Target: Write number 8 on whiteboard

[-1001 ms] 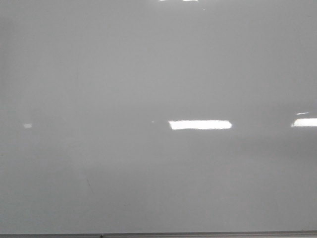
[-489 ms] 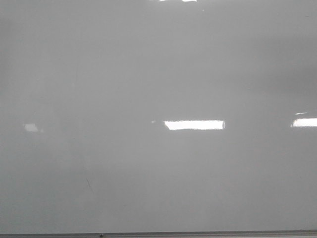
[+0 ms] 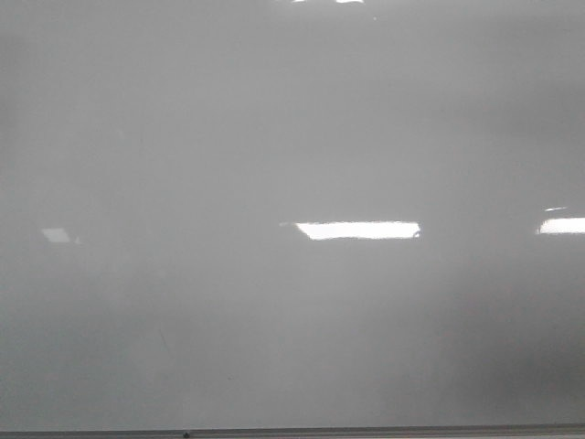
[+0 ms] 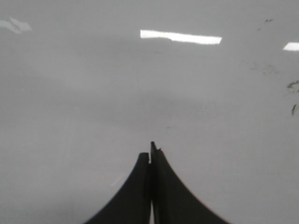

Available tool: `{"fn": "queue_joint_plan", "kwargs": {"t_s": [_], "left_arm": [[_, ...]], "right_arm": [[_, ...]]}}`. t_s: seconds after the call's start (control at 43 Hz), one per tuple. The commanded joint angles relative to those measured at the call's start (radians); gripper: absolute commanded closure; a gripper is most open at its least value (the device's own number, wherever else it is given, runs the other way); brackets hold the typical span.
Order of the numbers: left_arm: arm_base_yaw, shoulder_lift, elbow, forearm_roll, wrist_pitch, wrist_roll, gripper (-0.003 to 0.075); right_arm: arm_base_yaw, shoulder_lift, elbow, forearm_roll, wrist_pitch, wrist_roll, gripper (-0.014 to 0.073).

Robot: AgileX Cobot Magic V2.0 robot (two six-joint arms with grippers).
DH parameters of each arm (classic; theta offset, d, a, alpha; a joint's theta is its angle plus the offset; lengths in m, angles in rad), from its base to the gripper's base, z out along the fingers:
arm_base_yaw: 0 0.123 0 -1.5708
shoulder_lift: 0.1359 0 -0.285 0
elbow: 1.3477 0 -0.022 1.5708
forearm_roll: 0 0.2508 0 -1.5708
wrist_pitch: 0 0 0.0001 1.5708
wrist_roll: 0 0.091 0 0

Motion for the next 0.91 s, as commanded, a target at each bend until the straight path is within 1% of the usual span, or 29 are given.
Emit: {"fn": "queue_joint_plan", "kwargs": {"t_s": [0.0, 0.21, 0.279, 0.326, 0.372, 0.419, 0.442, 0.489, 0.535, 0.582, 0.652, 0.885], "left_arm": [[-0.003, 0.037, -0.033, -0.011, -0.067, -0.003, 0.0741], [-0.003, 0.106, -0.023, 0.002, -0.028, -0.003, 0.0739], [-0.003, 0.125, -0.018, 0.021, -0.018, -0.003, 0.0710], [-0.003, 0.143, -0.018, 0.036, -0.004, -0.003, 0.0654], [-0.003, 0.158, -0.018, 0.044, -0.002, -0.003, 0.0575], [-0.003, 0.178, -0.018, 0.046, -0.005, -0.003, 0.0458], [-0.003, 0.186, -0.018, 0.046, -0.009, -0.003, 0.0402], [-0.003, 0.206, -0.018, 0.046, -0.025, -0.003, 0.0281], [-0.003, 0.227, -0.018, 0.041, -0.039, -0.003, 0.0210], [-0.003, 0.251, -0.020, 0.033, -0.057, -0.003, 0.0148], [-0.003, 0.290, -0.026, 0.020, -0.083, -0.003, 0.0132], [-0.003, 0.450, -0.088, 0.009, -0.120, -0.003, 0.0166]], "right_arm": [[0.000, 0.057, -0.030, -0.016, -0.071, -0.007, 0.0663], [0.000, 0.150, -0.030, -0.016, -0.063, -0.007, 0.0653], [0.000, 0.162, -0.030, -0.016, -0.063, -0.007, 0.0592], [0.000, 0.165, -0.030, -0.016, -0.064, -0.007, 0.0519], [0.000, 0.165, -0.030, -0.016, -0.065, -0.007, 0.0426], [0.000, 0.165, -0.030, -0.016, -0.069, -0.007, 0.0316], [0.000, 0.165, -0.030, -0.016, -0.069, -0.007, 0.0241], [0.000, 0.165, -0.030, -0.016, -0.071, -0.007, 0.0139], [0.000, 0.165, -0.030, -0.016, -0.071, -0.007, 0.0061], [0.000, 0.165, -0.030, -0.016, -0.071, -0.007, 0.0010], [0.000, 0.165, -0.030, -0.016, -0.073, -0.007, -0.0020], [0.000, 0.165, -0.030, -0.016, -0.074, -0.007, -0.0019]]}}
